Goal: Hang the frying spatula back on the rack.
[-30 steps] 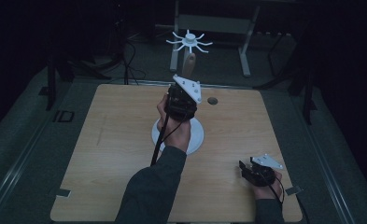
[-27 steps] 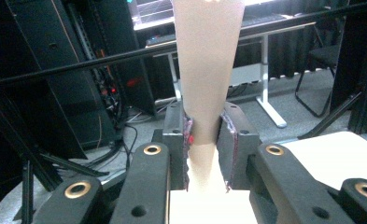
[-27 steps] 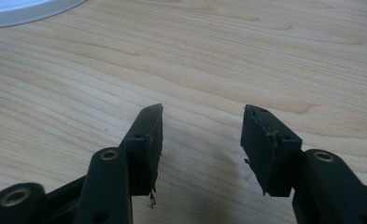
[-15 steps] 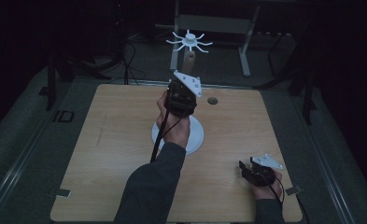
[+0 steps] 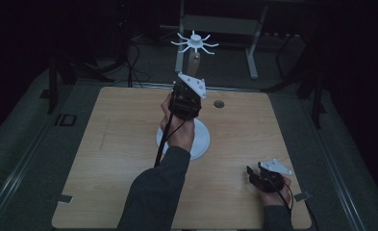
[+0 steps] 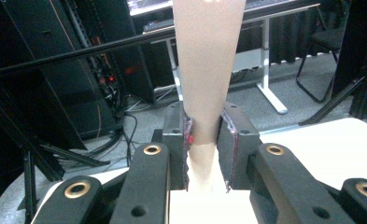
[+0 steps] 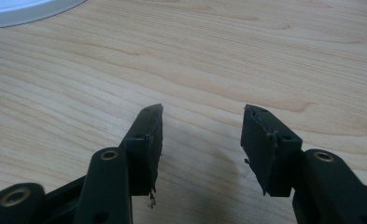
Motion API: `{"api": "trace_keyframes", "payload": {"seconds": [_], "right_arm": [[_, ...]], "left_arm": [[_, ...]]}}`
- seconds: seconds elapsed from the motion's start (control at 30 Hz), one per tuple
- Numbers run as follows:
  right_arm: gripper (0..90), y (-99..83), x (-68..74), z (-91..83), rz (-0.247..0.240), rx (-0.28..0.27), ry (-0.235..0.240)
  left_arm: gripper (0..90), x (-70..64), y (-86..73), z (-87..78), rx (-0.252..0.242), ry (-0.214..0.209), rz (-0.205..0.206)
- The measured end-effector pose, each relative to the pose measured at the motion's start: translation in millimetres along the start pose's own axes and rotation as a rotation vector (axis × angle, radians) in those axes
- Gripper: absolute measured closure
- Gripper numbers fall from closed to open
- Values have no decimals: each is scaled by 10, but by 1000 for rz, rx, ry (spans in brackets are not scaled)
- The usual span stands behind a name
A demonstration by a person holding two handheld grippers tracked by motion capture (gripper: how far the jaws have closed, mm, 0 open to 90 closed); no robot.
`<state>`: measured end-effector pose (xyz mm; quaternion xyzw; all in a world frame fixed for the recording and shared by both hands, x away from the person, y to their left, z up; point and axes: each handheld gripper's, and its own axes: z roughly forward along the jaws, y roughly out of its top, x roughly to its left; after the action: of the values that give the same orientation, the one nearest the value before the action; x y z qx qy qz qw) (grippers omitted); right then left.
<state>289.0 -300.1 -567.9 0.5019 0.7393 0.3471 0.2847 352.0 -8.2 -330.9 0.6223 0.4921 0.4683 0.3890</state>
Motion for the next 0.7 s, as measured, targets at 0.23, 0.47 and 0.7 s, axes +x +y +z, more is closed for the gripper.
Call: {"api": "trace_keyframes", "payload": {"seconds": [0.23, 0.47, 0.7], "right_arm": [[483, 0, 3, 2, 2, 2, 2], [482, -1, 5, 5, 1, 4, 2], [481, -1, 6, 6, 0, 5, 3]], "left_arm": [[733, 20, -40, -23, -16, -25, -5], [701, 55, -65, -34, -28, -43, -21], [657, 73, -87, -48, -32, -67, -22]]}}
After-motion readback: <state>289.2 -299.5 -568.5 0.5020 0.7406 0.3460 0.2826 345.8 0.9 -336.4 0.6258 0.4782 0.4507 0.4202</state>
